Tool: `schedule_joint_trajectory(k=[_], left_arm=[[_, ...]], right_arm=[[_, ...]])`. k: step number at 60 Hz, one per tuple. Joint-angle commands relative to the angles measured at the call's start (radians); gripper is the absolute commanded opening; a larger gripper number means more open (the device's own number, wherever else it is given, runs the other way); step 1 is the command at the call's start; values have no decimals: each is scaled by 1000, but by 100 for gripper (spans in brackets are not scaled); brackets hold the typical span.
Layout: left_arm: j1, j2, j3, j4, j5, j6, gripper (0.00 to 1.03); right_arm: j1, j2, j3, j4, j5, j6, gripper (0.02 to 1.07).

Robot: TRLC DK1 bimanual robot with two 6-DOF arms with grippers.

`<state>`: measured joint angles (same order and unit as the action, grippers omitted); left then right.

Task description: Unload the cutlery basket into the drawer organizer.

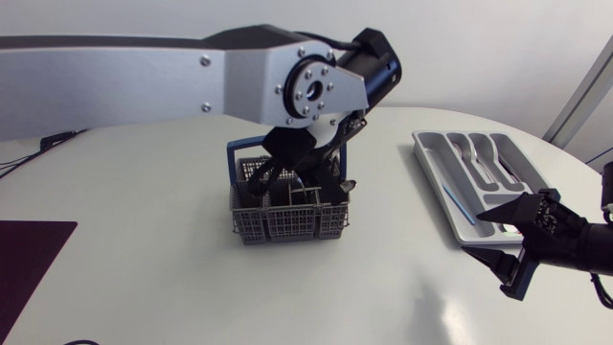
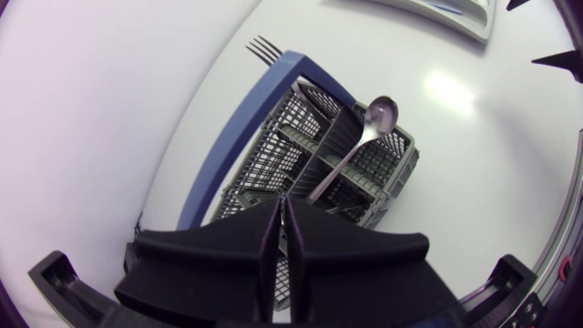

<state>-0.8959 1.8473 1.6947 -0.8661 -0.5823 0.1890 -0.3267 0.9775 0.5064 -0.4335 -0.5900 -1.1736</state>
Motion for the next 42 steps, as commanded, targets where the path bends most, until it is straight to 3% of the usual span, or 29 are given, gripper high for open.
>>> schedule_joint_trajectory(k=[1,12,25,32,42], left_arm=[[-26,-71,-17,3,-17,41,4],[-81,-163,-10,3,-56,121,4],[-90,-207,14,-1,-73,138,4],[-95,-195,29,-8,-8,81,4],[-63,-146,77,-40,176,-28,4]], right_arm=[[14,-22,-17,-7,4,31,85],[38,-51,-20,-10,4,60,85],[63,-109,-9,-42,-10,109,85],[109,-161,21,-96,-28,172,85],[242,-244,49,-116,-19,330,85]])
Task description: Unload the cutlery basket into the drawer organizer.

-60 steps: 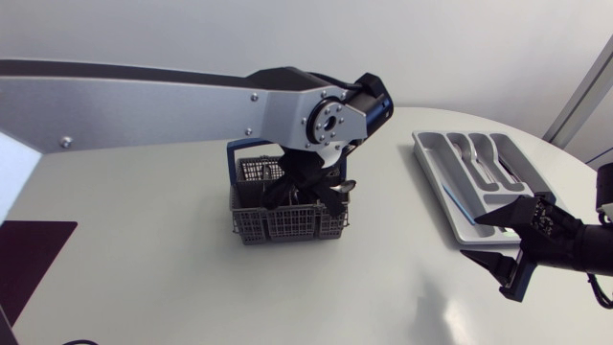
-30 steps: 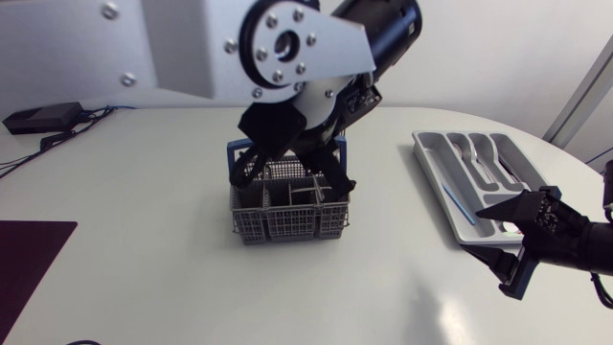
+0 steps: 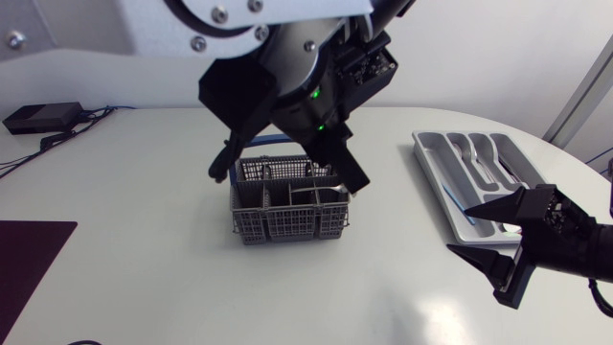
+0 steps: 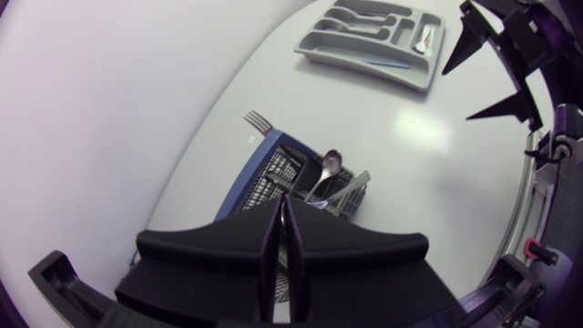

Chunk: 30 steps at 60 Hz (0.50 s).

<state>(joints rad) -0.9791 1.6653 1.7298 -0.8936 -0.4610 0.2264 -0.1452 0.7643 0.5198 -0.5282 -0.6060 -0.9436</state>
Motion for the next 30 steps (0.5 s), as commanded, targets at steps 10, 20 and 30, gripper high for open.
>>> schedule_joint_trajectory(k=[10,20,30], left_arm=[[56,97,47,-15,219,-124,4],[79,140,60,-15,311,-145,4],[89,171,73,-13,374,-160,4]], right_arm=[[170,-34,63,-6,9,220,85],[279,1,77,53,52,327,85],[391,66,71,128,127,381,84]])
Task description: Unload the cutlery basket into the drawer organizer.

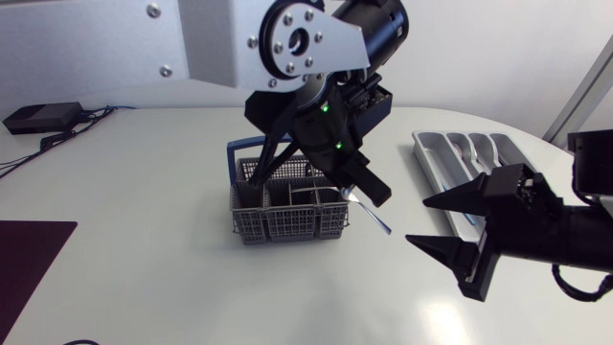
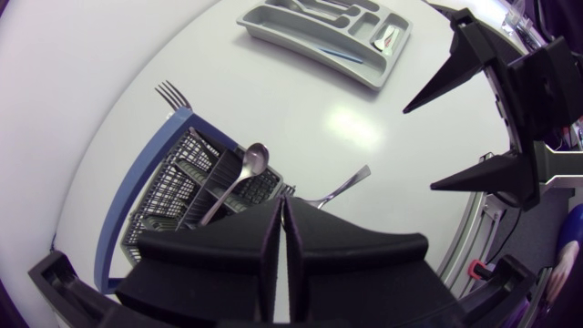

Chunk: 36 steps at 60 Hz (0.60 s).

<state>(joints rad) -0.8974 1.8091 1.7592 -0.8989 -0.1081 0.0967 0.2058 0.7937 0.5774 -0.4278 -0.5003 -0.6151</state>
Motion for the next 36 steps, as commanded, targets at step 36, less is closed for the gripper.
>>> schedule_joint_trajectory(k=[36], left_arm=[[6,50,42,-12,174,-34,4]], right_arm=[[139,266,56,181,59,77,49]])
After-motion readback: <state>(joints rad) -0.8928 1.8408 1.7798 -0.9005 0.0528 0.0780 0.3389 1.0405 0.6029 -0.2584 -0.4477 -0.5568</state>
